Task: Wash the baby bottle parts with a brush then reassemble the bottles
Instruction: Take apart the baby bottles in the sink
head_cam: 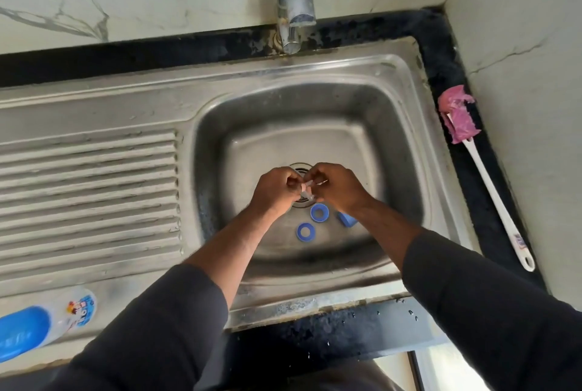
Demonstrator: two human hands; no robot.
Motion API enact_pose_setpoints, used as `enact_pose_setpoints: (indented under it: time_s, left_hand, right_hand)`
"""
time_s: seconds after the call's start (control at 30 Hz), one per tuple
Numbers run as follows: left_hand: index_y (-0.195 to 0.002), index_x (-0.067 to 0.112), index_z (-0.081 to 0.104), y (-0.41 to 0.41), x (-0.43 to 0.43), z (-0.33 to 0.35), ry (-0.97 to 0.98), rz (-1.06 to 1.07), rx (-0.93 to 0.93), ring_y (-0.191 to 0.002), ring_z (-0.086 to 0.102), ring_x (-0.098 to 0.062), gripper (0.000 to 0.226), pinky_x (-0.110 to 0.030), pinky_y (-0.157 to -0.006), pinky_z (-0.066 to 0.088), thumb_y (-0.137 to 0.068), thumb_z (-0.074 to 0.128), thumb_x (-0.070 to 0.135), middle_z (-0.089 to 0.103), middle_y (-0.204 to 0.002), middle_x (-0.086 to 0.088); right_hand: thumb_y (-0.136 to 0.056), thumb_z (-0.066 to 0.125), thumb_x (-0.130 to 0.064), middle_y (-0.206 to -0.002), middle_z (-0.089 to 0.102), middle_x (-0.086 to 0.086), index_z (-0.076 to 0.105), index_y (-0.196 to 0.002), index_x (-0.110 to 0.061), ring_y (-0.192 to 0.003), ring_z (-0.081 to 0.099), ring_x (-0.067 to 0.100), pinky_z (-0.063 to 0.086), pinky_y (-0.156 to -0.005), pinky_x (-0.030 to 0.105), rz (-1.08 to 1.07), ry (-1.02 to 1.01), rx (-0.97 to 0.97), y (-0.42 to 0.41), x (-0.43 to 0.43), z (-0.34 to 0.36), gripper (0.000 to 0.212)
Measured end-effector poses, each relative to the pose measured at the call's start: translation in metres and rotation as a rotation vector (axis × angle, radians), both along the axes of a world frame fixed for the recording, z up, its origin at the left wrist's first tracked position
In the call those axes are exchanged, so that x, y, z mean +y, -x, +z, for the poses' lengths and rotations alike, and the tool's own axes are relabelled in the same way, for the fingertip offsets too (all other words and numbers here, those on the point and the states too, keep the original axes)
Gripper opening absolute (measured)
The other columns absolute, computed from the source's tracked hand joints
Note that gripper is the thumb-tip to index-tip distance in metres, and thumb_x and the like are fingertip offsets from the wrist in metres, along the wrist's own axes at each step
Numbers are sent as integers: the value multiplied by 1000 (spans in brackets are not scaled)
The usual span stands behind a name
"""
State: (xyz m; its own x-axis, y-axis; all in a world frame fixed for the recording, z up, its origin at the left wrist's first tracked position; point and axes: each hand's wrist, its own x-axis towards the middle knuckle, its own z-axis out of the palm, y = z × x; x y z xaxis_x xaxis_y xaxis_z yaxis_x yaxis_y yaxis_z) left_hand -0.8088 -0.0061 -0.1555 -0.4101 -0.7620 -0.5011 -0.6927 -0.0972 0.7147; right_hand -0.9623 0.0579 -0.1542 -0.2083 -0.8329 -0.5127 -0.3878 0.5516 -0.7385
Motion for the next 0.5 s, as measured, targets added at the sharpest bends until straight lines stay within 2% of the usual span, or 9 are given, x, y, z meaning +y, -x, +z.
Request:
enact_pose_setpoints:
  time_s: [0.1,0.17,0.23,0.33,0.5]
  left_hand:
    - [-111,17,62,4,1,1,-28,137,17,-94,68,-22,28,-43,-83,59,-85,73,15,68,-101,0]
    - [-120,17,59,3,1,1,-29,119,2,-100,66,-23,34,-42,-86,58,-88,70,17,65,-109,0]
    - [-115,19,61,-4,1,0,-76,139,46,-98,68,-25,28,-45,-86,58,-89,70,18,67,-111,-2]
    - [-104,22,63,-20,3,1,-126,180,73,-92,71,-23,17,-44,-82,61,-90,65,14,71,-108,-5]
    - [-107,20,65,-47,4,-6,-50,181,0,-85,68,-19,19,-41,-79,58,-88,68,18,71,-106,-1]
  right_hand:
    - [-82,75,-11,-82,69,-8,67,-81,-28,-70,64,8,53,-71,30,2,-5,171,13,-7,-6,18]
    - [-84,72,-18,-85,69,-8,63,-76,-30,-74,66,13,49,-70,26,-13,-24,325,25,-11,-13,18]
    - [-84,70,-18,-94,72,-2,63,-73,-30,-86,68,21,52,-73,29,-5,-55,457,37,-18,-20,17]
    - [-84,66,-16,-103,71,4,72,-81,-23,-97,67,28,57,-81,38,63,-79,543,43,-28,-28,10]
    - [-85,62,-18,-117,67,7,76,-102,-22,-107,63,34,55,-90,42,109,-133,561,32,-30,-37,22]
